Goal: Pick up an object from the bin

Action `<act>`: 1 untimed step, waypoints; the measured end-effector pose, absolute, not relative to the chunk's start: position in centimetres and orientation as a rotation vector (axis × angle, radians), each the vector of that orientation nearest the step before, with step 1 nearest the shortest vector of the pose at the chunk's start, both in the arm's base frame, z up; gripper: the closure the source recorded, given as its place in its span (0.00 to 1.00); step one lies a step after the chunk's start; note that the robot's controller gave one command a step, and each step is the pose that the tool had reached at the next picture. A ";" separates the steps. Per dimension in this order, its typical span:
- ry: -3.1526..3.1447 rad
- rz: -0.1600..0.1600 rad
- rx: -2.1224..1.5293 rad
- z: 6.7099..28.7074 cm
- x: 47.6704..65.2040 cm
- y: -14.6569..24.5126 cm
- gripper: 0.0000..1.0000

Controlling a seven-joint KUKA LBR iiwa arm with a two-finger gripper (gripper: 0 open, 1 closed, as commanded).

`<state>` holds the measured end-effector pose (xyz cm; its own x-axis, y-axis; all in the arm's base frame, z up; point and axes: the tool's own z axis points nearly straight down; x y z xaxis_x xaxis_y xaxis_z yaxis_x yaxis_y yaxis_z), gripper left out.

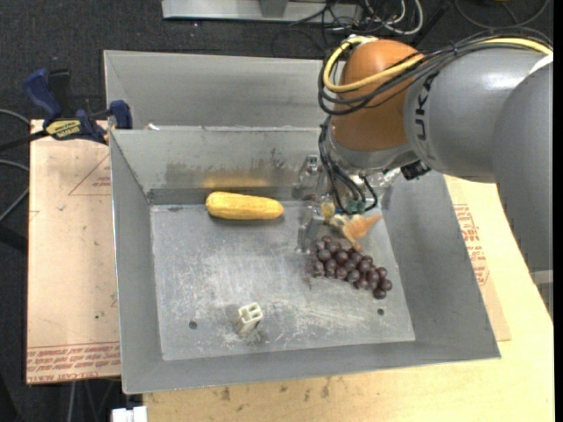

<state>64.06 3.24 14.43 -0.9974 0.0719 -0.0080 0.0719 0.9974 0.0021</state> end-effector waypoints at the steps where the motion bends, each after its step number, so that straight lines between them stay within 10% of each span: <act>1: 3.137 0.005 0.089 10.4 64.4 -2.0 0.00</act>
Offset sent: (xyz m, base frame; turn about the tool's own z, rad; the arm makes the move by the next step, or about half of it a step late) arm 0.0092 -0.0254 -0.0743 0.0962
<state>64.45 -2.05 10.45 -0.9984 0.0567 -0.0037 0.0567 0.9984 0.0032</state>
